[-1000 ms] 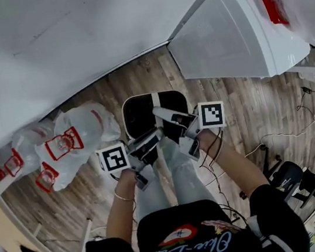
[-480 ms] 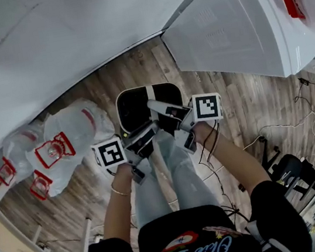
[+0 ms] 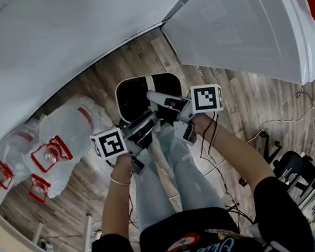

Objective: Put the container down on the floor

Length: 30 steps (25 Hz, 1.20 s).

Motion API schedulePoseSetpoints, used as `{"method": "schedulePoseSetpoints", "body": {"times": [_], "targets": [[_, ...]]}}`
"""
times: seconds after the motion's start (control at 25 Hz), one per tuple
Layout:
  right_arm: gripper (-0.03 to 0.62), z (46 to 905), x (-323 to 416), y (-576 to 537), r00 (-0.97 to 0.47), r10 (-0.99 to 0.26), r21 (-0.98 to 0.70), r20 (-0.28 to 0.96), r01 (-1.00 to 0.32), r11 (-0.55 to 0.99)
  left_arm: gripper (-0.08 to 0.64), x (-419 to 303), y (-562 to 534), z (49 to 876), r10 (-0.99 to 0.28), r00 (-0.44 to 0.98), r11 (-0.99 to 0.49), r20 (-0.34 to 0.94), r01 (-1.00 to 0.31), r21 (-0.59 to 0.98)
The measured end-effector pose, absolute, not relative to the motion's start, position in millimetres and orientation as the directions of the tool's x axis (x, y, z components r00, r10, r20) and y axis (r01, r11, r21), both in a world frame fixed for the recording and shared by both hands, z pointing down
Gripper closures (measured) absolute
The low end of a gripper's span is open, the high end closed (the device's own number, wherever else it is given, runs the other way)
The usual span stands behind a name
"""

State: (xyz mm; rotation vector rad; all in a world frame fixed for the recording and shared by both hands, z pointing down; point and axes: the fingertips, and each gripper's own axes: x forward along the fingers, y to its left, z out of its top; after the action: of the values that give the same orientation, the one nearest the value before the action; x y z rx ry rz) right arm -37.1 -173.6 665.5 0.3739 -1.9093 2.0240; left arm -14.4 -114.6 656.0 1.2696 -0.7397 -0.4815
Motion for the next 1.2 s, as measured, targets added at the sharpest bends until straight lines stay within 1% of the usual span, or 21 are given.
{"method": "schedulePoseSetpoints", "body": {"times": [0.16, 0.4, 0.6, 0.76, 0.92, 1.2], "targets": [[0.529, 674.5, -40.9, -174.3, -0.913, 0.064, -0.912, 0.404, -0.407, -0.051, 0.495, -14.9, -116.2, 667.7, -0.695, 0.680, 0.250, 0.234, -0.076, 0.965], [0.529, 694.2, -40.4, -178.1, -0.896, 0.068, -0.894, 0.438, -0.442, -0.070, 0.495, -18.1, -123.6, 685.3, -0.692, 0.683, 0.240, 0.233, -0.087, 0.967], [0.529, 712.2, -55.4, -188.0, -0.921, 0.069, -0.923, 0.383, -0.385, -0.024, 0.494, -25.8, -129.9, 709.1, -0.686, 0.687, 0.243, 0.240, -0.095, 0.965], [0.529, 741.7, -58.1, -192.5, -0.908, 0.076, -0.908, 0.412, -0.416, -0.054, 0.494, -29.4, -137.6, 736.2, -0.688, 0.689, 0.248, 0.228, -0.073, 0.966], [0.529, 746.4, -59.8, -190.8, -0.912, 0.073, -0.912, 0.404, -0.408, -0.047, 0.494, -31.8, -135.3, 741.5, -0.694, 0.680, 0.242, 0.235, -0.086, 0.966], [0.529, 790.8, -64.8, -198.4, -0.902, 0.065, -0.900, 0.427, -0.431, -0.070, 0.494, -37.9, -143.6, 782.7, -0.697, 0.678, 0.254, 0.234, -0.072, 0.965]]}}
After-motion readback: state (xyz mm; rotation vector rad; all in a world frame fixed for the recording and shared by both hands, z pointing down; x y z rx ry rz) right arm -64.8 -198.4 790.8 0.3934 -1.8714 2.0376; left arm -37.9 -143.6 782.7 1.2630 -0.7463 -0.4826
